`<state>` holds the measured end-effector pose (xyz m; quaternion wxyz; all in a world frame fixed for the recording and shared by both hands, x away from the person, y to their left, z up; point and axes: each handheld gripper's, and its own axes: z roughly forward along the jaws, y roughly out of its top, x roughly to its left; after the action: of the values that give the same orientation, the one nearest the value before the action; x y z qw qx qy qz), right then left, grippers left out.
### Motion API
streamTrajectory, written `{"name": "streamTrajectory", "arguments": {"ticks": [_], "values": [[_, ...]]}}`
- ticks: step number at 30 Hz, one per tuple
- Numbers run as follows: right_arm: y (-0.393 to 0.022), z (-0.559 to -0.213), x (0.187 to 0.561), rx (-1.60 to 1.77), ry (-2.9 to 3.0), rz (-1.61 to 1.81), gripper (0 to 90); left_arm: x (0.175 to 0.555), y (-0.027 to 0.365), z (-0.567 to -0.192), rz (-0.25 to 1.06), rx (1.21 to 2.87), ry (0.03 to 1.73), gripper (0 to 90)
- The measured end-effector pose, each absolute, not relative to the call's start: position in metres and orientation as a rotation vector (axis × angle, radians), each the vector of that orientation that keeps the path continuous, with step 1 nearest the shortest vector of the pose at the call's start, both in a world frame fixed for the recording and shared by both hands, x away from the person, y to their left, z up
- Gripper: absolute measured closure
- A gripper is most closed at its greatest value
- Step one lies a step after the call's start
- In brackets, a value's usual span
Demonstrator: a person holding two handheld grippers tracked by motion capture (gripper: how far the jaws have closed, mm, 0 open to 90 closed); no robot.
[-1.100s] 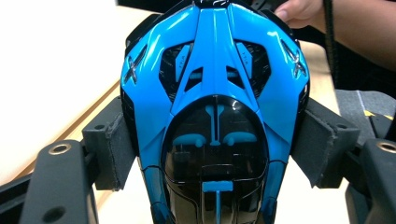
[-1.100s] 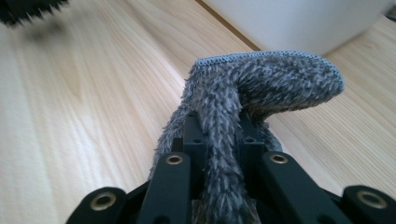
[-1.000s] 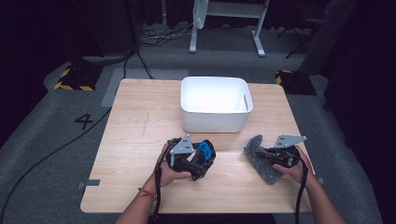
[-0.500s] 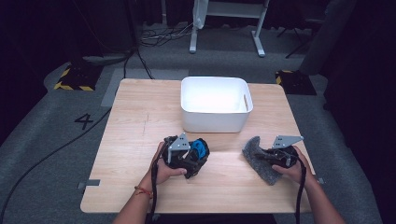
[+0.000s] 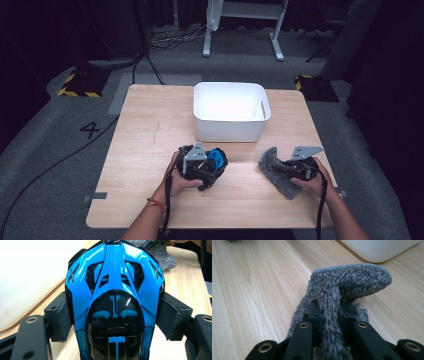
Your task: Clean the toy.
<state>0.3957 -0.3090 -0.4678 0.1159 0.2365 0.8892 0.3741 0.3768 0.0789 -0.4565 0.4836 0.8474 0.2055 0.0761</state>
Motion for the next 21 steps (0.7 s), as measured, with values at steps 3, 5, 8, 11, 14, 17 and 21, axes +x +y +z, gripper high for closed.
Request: {"name": "streamTrajectory", "arguments": {"ticks": [3,5,8,11,14,17,21], "values": [[-0.308,-0.468,0.394,0.689,2.608,1.093,78.0,0.378,0.072,-0.458,0.19,2.083,0.498,24.4],[-0.308,-0.468,0.394,0.687,2.606,1.088,78.0,0.378,0.067,-0.458,0.197,2.096,0.491,24.4],[-0.308,-0.468,0.394,0.685,2.608,1.086,77.8,0.382,0.06,-0.461,0.181,2.14,0.506,24.3],[-0.307,-0.469,0.394,0.683,2.613,1.078,77.7,0.385,0.05,-0.468,0.193,2.273,0.507,24.4],[-0.306,-0.47,0.394,0.672,2.614,1.075,77.8,0.388,0.044,-0.477,0.183,2.391,0.521,24.5],[-0.305,-0.47,0.394,0.668,2.618,1.074,77.8,0.39,0.04,-0.481,0.181,2.463,0.529,24.5],[-0.304,-0.47,0.393,0.66,2.619,1.073,77.7,0.394,0.039,-0.481,0.158,2.529,0.524,24.3]]}}
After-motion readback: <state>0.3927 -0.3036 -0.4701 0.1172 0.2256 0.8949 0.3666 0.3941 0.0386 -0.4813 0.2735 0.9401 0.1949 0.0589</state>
